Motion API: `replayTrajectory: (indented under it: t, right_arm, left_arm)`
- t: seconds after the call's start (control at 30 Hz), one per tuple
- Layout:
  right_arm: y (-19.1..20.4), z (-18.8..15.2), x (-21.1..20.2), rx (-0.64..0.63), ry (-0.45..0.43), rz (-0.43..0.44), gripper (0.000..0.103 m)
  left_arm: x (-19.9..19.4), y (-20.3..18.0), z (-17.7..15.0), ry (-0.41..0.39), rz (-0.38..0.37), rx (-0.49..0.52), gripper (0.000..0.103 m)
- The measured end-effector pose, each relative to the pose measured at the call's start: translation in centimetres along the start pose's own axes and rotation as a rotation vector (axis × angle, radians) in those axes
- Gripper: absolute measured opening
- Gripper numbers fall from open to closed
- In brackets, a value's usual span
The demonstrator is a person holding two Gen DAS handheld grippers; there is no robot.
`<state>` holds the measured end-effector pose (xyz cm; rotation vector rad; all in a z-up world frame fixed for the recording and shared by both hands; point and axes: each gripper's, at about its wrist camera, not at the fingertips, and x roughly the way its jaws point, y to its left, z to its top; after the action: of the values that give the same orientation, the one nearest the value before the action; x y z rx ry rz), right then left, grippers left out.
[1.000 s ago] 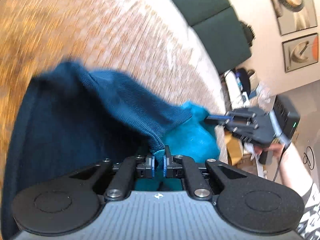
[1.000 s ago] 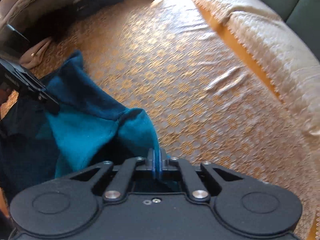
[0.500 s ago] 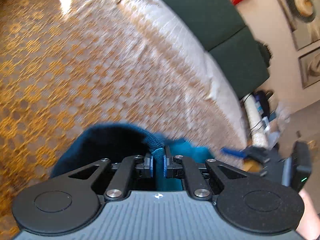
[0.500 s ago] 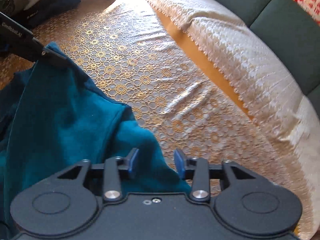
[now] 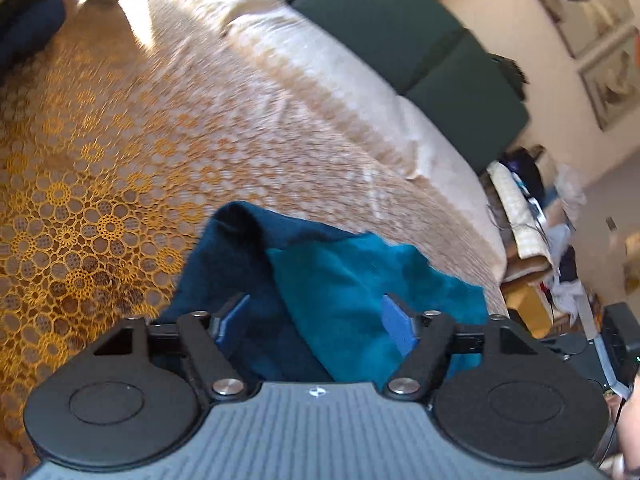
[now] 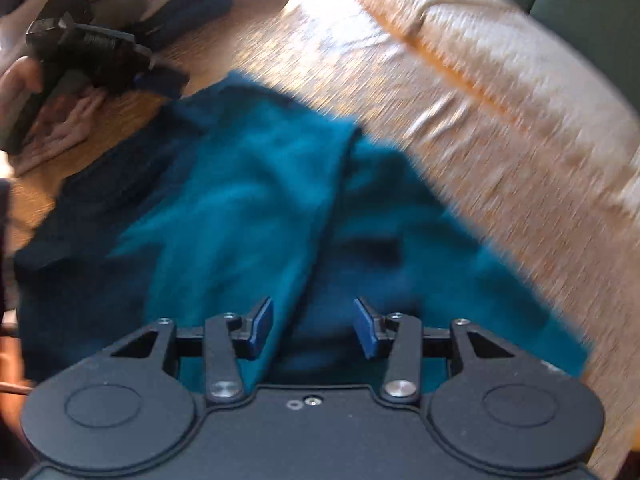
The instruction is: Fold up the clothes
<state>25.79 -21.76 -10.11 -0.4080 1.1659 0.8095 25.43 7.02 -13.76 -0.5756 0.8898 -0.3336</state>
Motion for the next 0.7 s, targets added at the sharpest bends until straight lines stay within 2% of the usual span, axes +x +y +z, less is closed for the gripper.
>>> replayTrajectory:
  t: [0.07,0.2,0.3,0.47,0.6,0.7]
  right_arm:
    - [0.9,-1.8,0.0,0.039,0.05,0.036,0.103]
    - [2.7,-5.6,-0.5,0.092,0.113,0.051,0.103]
    - [3.5,-8.4,-2.1,0.175,0.089,0.063,0.103]
    - [5.0,-12.1,-4.1,0.227,0.068,0.063,0.103]
    - [6.2,-13.8,-3.9,0.258,0.066,0.051,0.103]
    - [7.4,-14.6,-2.7,0.258,0.072,0.012,0.103]
  left_arm:
    - [-1.0,-0.9,-1.1,0.003,0.0,0.046,0.077]
    - [-1.9,-1.7,-4.1,0.066,-0.012,0.093,0.077]
    - [-2.8,-1.7,-6.6,0.103,-0.011,0.095,0.077]
    - [-4.1,-1.4,-9.3,0.139,-0.032,0.061,0.077]
    - [-4.4,-2.3,-10.8,0.133,-0.026,0.13,0.077]
    - [-4.2,-3.1,-12.3,0.167,-0.014,0.184,0.077]
